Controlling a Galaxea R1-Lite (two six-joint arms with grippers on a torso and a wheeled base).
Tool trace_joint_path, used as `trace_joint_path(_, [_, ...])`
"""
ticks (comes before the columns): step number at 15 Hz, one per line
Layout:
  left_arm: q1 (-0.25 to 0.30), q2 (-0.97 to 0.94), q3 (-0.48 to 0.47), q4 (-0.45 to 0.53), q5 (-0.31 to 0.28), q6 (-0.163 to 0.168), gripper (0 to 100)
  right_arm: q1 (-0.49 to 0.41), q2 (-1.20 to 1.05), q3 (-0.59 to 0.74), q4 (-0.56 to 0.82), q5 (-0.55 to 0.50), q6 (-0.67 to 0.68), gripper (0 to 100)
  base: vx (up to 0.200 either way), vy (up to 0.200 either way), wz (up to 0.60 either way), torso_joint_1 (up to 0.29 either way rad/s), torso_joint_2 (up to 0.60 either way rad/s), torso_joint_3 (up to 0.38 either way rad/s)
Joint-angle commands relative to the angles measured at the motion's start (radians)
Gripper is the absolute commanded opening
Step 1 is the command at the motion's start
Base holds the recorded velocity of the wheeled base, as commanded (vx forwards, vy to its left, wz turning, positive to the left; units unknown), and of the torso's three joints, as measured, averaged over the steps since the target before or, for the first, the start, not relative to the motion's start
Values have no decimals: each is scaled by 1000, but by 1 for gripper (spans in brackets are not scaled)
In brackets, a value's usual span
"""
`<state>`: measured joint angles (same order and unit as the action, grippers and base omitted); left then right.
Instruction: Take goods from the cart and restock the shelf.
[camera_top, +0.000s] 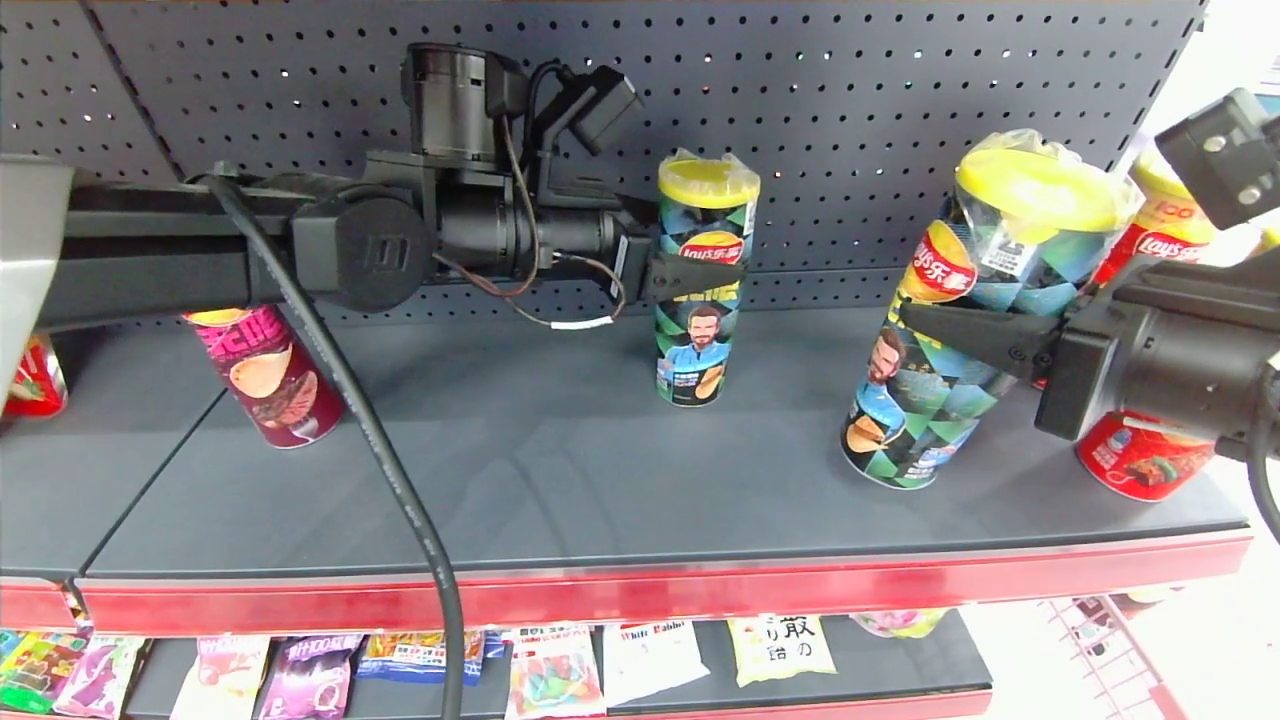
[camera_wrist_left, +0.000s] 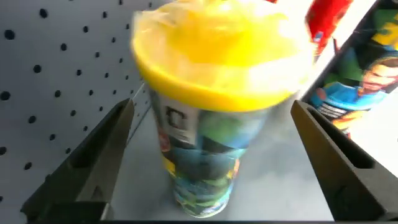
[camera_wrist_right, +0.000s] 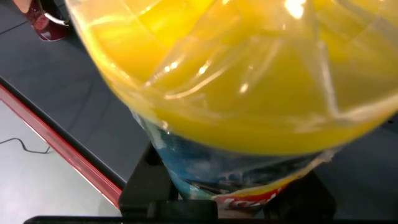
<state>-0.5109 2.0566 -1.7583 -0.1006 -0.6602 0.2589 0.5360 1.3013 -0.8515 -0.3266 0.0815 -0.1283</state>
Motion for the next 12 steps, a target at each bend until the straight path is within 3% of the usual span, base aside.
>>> trace_joint_path(1, [-8,25,-29,-1,13,-1,100,-1,0,2,0,0,1,0,0,0,0,0,0,0])
trace_joint_path(2, [-8,33,-33,-1,14,0,100,-1,0,2,0,0,1,0,0,0,0,0,0,0])
trace_joint_path(3, [-15,42,-49,-1,16,0,0,-1,0,2,0,0,1,0,0,0,0,0,0,0])
trace_joint_path(10, [-38,53,-35,-1,11,3,0,-1,0,-1,0,0,-1,0,0,0,0,0,0,0])
trace_joint_path(12, [-32,-15,48,-1,-9,2,0,-1,0,-6,0,1,-1,0,0,0,0,0,0,0])
